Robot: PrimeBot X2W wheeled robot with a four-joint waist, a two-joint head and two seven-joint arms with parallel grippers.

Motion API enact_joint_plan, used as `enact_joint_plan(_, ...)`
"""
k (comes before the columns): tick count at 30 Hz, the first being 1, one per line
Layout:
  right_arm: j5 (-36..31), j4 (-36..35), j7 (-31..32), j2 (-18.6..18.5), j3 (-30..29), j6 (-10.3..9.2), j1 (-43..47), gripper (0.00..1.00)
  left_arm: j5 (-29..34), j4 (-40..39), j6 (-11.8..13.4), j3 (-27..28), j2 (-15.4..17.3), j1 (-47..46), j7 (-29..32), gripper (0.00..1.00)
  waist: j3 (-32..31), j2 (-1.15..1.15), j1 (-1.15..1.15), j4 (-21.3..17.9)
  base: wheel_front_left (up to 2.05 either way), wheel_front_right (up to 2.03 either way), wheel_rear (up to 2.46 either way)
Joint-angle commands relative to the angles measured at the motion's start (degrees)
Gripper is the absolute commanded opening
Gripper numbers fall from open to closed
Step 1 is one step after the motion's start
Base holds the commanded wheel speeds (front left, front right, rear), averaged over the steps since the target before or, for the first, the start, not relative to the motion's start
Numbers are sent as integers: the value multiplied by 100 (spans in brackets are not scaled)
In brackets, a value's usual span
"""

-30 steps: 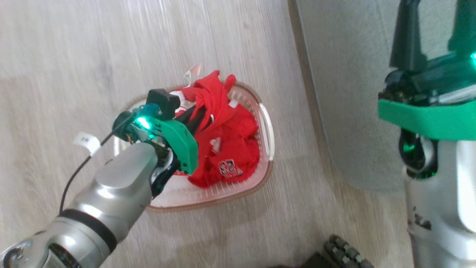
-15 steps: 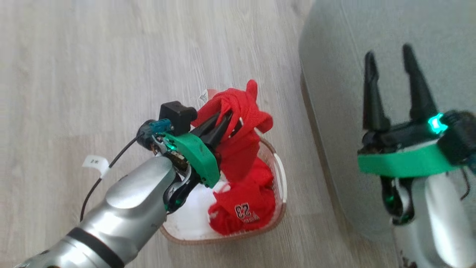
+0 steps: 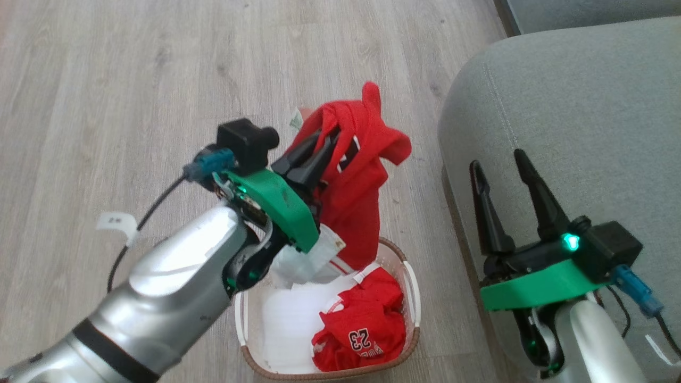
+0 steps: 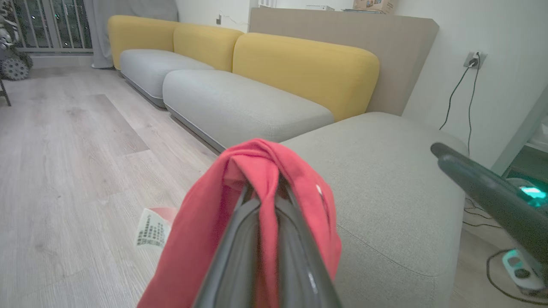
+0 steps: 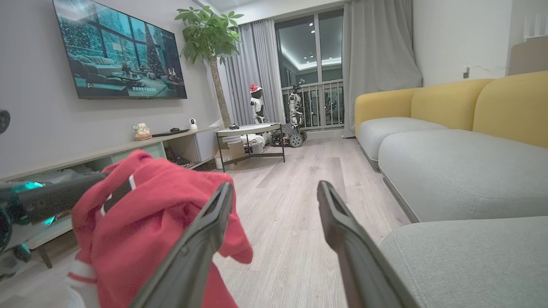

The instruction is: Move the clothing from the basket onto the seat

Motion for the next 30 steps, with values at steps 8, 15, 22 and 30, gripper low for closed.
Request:
enact_joint_plan(8,101,-103,-29,-15,379,-1,-9,100,-51,-595,209,431,285,-664,198,0,-69,-1,1,-19,0,0,0)
enact_joint_plan(15,195,-48,-29,-67,667,-1,-26,100,-55,-775,277,436,304,-746,292,0,-46,-1,1,-25,0,0,0)
enact_joint_plan(22,528,135,41,-337,1592,-1,-209,100,-57,-791,298,417,282,-793,326,0,-55,-1,1,-16,0,0,0)
enact_joint_plan(30,1166,916,74,-531,2607,-1,-750,100,-113,-817,305,404,199,-818,342,0,-100,-1,1,62,0,0,0)
